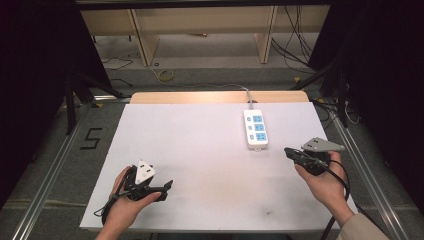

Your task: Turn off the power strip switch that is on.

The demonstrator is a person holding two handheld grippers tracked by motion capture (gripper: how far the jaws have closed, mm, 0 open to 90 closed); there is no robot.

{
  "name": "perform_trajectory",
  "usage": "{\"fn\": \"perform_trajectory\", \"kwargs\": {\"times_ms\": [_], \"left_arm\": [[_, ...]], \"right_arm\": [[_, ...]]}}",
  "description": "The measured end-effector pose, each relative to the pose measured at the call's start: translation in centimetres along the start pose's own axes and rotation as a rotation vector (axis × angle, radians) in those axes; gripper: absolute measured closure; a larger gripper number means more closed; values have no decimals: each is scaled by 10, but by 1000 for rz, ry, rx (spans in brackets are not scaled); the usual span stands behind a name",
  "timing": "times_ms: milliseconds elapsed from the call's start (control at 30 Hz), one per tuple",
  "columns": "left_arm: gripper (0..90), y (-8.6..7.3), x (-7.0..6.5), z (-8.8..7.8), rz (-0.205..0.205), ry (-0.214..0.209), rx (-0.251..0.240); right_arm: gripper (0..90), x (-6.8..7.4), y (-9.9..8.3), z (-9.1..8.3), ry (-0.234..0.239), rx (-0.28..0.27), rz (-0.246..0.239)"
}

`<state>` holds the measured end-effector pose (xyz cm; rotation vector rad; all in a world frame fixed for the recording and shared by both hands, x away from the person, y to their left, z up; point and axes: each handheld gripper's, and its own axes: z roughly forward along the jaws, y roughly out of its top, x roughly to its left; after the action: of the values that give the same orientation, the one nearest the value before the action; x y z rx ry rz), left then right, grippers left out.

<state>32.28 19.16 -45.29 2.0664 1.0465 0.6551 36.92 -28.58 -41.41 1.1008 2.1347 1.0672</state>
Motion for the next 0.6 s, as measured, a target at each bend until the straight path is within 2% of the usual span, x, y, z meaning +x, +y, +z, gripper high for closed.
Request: {"fn": "perform_trajectory", "kwargs": {"times_ms": [33,133,267,600], "left_arm": [[165,1,0,-1,8,3,-3],[166,2,0,-1,-18,0,-16],[165,2,-3,1,6,-5,-1],[167,2,1,-1,-9,4,-17]], "right_arm": [[900,0,2,3,-3,6,-11],[900,1,8,9,-1,18,-5],[900,2,21,19,2,34,-9],[900,-2,47,34,9,40,4]]}}
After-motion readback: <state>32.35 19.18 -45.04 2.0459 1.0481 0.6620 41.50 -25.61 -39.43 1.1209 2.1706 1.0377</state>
